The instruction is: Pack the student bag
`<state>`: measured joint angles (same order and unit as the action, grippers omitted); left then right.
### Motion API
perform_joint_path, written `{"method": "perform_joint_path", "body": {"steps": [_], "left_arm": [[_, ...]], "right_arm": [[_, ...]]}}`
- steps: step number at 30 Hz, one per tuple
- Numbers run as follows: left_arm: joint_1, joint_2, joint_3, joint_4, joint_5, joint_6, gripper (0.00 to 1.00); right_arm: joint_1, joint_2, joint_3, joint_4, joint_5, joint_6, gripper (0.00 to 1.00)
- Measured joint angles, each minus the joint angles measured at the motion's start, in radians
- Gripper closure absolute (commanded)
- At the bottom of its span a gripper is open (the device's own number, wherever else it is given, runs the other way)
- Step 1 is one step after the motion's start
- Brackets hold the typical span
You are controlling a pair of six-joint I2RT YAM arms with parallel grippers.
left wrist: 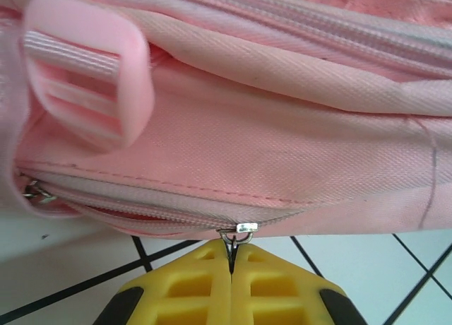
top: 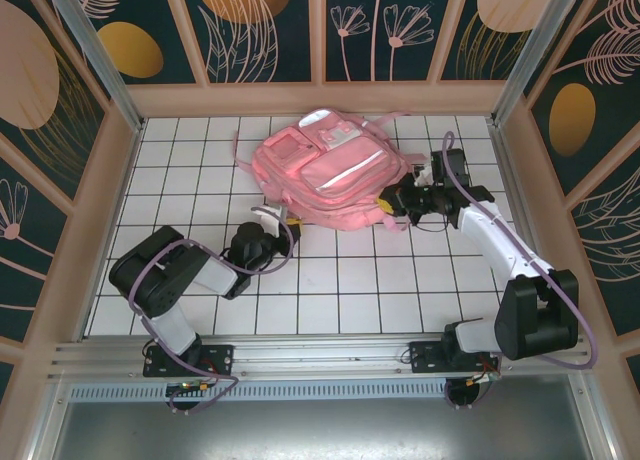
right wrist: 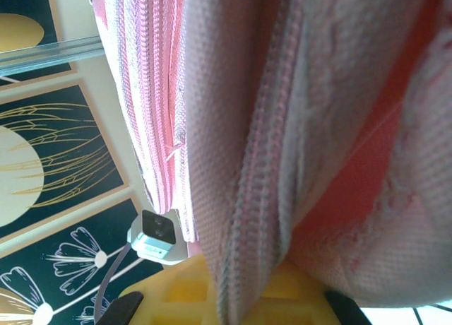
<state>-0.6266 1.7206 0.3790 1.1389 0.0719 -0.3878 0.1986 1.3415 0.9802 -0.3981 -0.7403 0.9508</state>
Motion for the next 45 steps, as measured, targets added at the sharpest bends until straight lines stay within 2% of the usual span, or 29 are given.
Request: {"method": "perform_joint_path", "body": {"steps": [10,20,22,25,27,30,32,34,35,36,40,45], "left_arm": [[0.027,-0.036,0.001,-0.057,-0.079,-0.018,1.0],[0.053,-0.036,0.025,-0.124,-0.084,-0.027,0.98],[0.055,-0.036,0.028,-0.134,-0.072,-0.026,0.88],[0.065,-0.036,0.034,-0.152,-0.044,-0.031,0.64],[0.069,-0.046,0.035,-0.173,-0.025,-0.036,0.55],[0.071,-0.106,0.032,-0.224,-0.009,-0.036,0.48],[0.071,-0.176,0.031,-0.268,-0.009,-0.038,0.36],[0.071,-0.253,0.03,-0.319,-0.025,-0.046,0.28],[0.071,-0.3,0.03,-0.352,-0.039,-0.046,0.12],[0.071,-0.344,0.03,-0.384,-0.057,-0.049,0.01],[0.071,-0.523,0.032,-0.516,-0.15,-0.062,0.01],[0.071,-0.677,0.072,-0.676,-0.298,-0.062,0.01]], "right_arm": [[-0.019,-0.013,0.0,-0.019,-0.01,-0.016,1.0],[-0.054,-0.055,-0.033,-0.055,-0.018,-0.055,1.0],[-0.054,-0.058,-0.043,-0.053,-0.018,-0.055,0.99],[-0.054,-0.058,-0.047,-0.051,-0.017,-0.056,0.93],[-0.049,-0.061,-0.047,-0.051,-0.011,-0.06,0.9],[-0.032,-0.063,-0.05,-0.05,0.006,-0.075,0.84],[-0.021,-0.069,-0.061,-0.047,0.021,-0.088,0.82],[-0.006,-0.074,-0.074,-0.047,0.049,-0.108,0.81],[0.005,-0.078,-0.084,-0.047,0.068,-0.117,0.81],[0.018,-0.082,-0.095,-0.043,0.087,-0.127,0.8],[0.085,-0.087,-0.143,-0.021,0.143,-0.142,0.8],[0.262,-0.088,-0.177,0.033,0.216,-0.145,0.8]]}}
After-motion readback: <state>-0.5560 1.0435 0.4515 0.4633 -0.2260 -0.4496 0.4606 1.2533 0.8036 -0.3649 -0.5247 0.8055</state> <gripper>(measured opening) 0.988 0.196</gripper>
